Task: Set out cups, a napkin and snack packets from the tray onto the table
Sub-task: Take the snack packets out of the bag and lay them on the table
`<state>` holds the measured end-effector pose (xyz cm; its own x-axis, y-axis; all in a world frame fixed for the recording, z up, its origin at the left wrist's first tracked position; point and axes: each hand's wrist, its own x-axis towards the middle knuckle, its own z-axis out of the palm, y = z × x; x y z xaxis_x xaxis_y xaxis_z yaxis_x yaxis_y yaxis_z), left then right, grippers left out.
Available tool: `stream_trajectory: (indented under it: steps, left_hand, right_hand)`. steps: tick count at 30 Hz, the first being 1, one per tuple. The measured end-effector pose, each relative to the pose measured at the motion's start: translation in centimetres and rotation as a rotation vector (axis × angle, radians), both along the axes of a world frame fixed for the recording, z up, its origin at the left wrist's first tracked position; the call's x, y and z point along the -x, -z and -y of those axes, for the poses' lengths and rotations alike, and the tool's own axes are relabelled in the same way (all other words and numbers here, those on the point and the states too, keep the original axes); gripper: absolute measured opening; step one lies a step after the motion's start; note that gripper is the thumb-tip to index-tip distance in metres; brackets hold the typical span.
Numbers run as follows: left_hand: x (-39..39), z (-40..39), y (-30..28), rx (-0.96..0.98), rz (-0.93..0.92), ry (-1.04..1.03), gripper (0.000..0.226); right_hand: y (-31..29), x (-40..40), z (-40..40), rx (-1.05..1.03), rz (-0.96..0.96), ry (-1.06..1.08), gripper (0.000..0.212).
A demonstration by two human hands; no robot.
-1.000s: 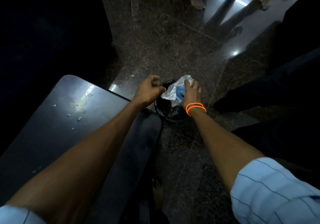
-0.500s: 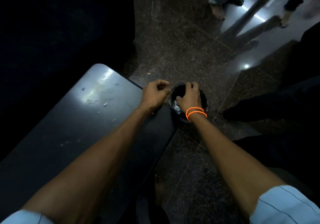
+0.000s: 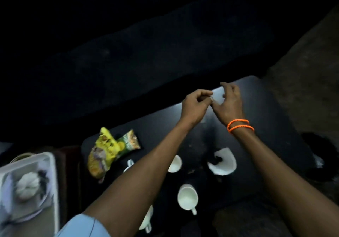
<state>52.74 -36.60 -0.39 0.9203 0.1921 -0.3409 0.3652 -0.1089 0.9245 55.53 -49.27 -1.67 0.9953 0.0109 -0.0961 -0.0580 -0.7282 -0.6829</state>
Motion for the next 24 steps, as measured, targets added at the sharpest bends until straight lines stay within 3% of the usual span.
stream_trajectory:
  steps: [8,11,13,18,21,24]
  left_hand:
    - [10.3,-19.7,3.4,-0.113,-0.073,-0.596,0.021]
    - [13.9,-25.0,4.9,-0.139,-0.117,-0.786,0.021]
    - [15.5,-27.7,5.7,-0.151,-0.147,-0.878,0.019]
    - [18.0,-32.2,7.1,-0.211,-0.176,-0.94,0.019]
    - [18.7,-33.3,7.9,-0.218,-0.171,-0.884,0.017]
    - [19.2,-33.3,8.9,-0.222,-0.167,-0.813,0.017]
  right_hand:
    - [1.4,7.5,-20.4,0.03,-0.15,-0.478,0.044]
    - [2.8,10.0,-25.5,0.058,-0.239,-0.572,0.035]
    - [3.8,10.9,-28.0,0.093,-0.271,-0.602,0.041]
    - [6.5,11.7,-32.4,0.234,-0.33,-0.601,0.056]
    - [7.9,12.1,-33.9,0.21,-0.378,-0.58,0.04]
    - [7.7,11.9,-34.1,-0.045,-0.566,-0.47,0.015]
